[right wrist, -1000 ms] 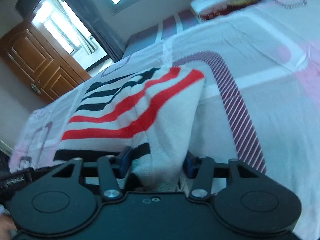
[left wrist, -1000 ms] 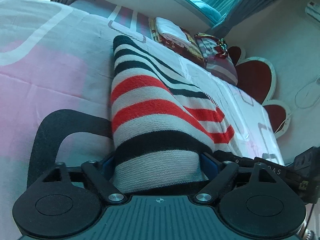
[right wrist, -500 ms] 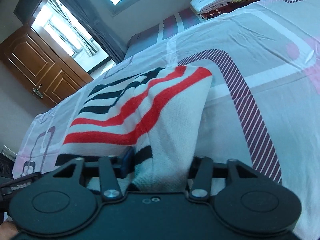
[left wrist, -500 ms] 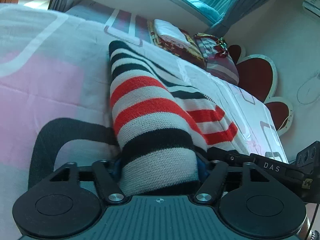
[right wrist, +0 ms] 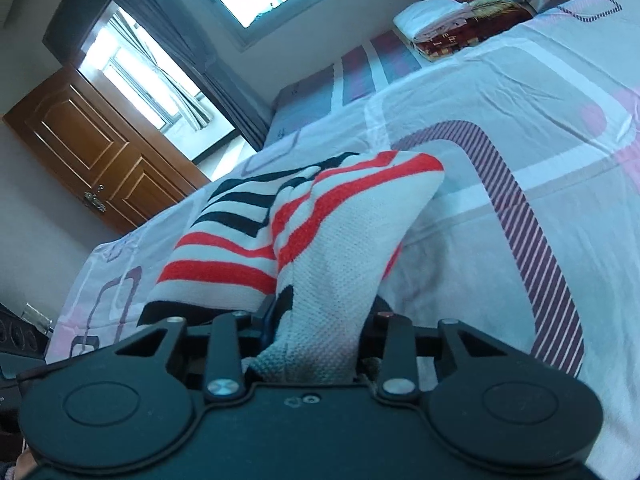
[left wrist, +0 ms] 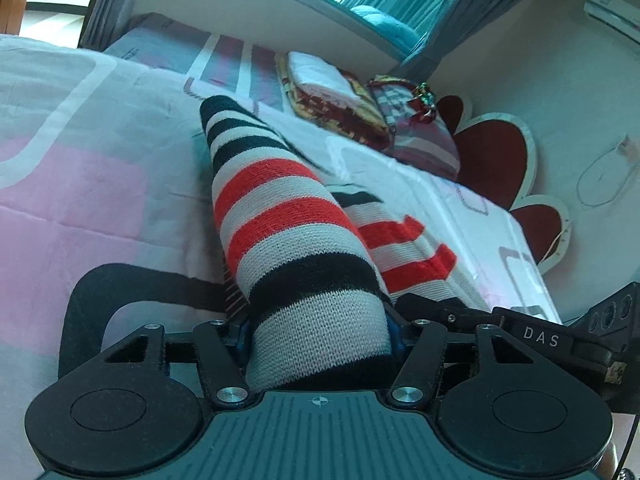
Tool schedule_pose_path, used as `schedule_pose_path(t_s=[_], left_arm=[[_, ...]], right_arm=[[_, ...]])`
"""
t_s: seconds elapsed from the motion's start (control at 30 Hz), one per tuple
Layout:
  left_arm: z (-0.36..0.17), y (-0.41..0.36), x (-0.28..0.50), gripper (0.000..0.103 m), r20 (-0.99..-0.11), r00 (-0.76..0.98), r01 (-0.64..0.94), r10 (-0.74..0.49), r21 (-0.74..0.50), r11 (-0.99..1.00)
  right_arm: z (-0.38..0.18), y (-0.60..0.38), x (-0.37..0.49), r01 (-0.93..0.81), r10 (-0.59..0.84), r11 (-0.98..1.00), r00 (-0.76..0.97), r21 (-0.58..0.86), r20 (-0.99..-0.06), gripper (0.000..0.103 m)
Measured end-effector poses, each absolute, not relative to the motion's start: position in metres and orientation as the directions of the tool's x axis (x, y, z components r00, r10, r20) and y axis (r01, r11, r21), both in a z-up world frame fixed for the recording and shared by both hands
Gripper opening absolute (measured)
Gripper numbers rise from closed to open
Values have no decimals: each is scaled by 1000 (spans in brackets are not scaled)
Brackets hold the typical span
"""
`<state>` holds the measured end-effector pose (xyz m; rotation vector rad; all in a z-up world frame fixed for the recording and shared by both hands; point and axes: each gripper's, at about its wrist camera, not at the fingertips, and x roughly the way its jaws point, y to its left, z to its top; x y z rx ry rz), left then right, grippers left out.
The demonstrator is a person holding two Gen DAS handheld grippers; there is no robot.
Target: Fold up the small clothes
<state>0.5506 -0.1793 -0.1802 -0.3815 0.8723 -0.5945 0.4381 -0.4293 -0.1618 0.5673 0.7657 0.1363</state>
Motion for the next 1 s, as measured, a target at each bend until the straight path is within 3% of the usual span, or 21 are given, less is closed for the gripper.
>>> schedule_pose_path(t_s=[0.5,1.0], left_arm=[[-143,-113,533,60,-547,574,313,-610,-541,780],[-146,78,555,60,-562,649,245,-513,-484,840]], right_arm=[[-126,-384,439,-23,392,814,760,581,-518,35],[-133,-220,480,-88,470,774,744,628,-476,35]])
